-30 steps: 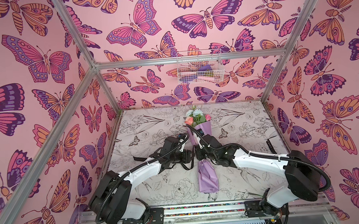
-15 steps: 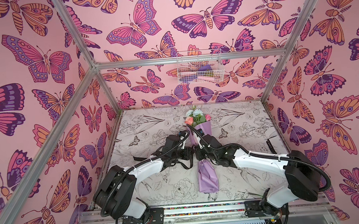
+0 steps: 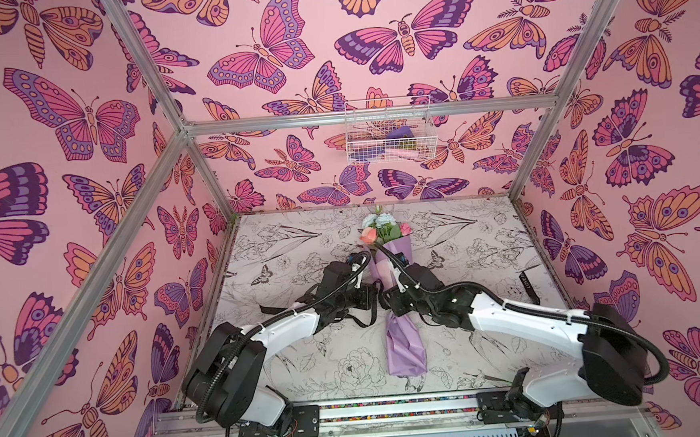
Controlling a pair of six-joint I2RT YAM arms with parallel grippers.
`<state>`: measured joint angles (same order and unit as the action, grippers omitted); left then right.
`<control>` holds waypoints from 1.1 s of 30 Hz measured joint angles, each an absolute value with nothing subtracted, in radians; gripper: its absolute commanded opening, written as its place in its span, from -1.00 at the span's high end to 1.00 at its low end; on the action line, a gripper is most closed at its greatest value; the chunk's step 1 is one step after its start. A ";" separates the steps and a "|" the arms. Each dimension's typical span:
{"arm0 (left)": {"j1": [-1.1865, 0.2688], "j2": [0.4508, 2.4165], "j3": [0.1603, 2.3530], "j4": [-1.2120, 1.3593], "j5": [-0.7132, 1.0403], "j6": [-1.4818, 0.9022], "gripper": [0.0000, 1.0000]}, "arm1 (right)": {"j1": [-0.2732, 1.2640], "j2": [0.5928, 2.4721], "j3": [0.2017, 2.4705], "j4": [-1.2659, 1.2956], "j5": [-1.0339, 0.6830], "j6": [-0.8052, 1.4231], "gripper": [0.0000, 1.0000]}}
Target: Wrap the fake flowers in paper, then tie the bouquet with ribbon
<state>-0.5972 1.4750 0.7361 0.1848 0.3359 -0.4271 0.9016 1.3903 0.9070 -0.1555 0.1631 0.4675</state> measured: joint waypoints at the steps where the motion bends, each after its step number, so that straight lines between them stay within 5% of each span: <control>1: -0.597 1.475 0.736 0.186 0.336 -0.427 1.00 | 0.896 1.354 0.896 -0.184 0.163 0.478 0.04; 7: -0.607 1.475 0.736 0.186 0.344 -0.411 1.00 | 0.738 1.086 0.858 -0.438 0.197 0.610 -0.23; 16: -0.643 1.475 0.757 0.187 0.344 -0.353 1.00 | 0.111 0.842 0.761 -0.761 0.147 0.687 -0.63; 23: -0.653 1.475 0.760 0.187 0.339 -0.327 1.00 | -0.220 0.970 0.701 -0.801 0.094 0.631 -0.66; 33: -0.670 1.496 0.760 0.187 0.340 -0.322 1.00 | -0.283 1.313 0.727 -0.692 0.087 0.604 -0.72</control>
<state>-0.6697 1.4963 0.7597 0.1867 0.3401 -0.3218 -0.2829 1.3132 0.7269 -0.6922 0.0872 0.6044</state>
